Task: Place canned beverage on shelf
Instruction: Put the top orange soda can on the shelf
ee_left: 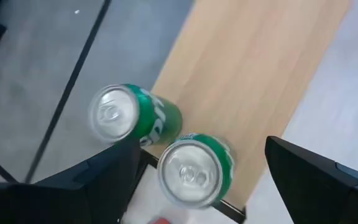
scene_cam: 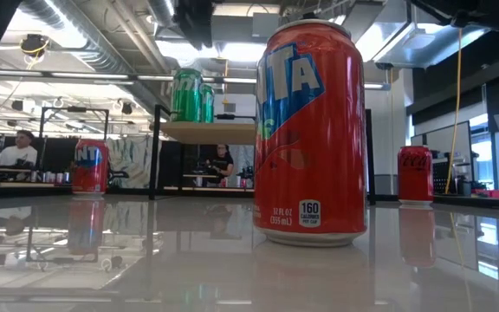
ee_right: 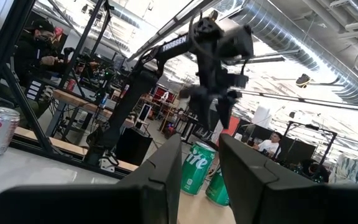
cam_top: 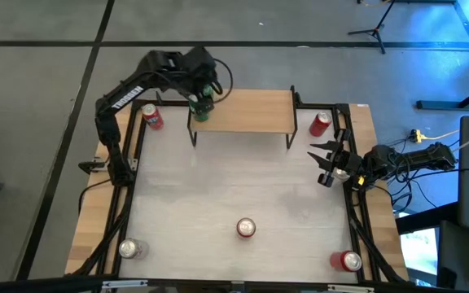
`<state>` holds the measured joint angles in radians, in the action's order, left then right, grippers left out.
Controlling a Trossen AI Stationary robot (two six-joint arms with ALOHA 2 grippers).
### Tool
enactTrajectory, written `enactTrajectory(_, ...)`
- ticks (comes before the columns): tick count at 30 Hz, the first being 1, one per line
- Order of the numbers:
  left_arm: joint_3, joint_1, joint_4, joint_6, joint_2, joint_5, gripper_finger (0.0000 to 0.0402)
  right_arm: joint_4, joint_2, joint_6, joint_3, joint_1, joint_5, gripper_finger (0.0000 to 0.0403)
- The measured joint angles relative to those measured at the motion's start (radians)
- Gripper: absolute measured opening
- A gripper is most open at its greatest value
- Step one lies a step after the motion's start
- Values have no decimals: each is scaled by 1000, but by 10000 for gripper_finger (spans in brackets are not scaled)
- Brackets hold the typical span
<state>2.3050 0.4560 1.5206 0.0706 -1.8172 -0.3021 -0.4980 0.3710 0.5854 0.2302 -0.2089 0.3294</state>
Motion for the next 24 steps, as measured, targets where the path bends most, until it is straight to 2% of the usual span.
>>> enactTrajectory(3,52,0,51,-73,10,-5,337,4,0,0,0,0,0,105)
enactTrajectory(6,7,9,57,-123,67,-30,337,9,0,0,0,0,0,105)
enactTrajectory(13,-87,47,50,-222,186,-181,337,15,0,0,0,0,0,105)
enactTrajectory(17,-183,97,49,-263,247,-180,337,15,0,0,0,0,0,105)
enactTrajectory(24,-434,203,52,-333,339,-180,337,15,0,0,0,0,0,105)
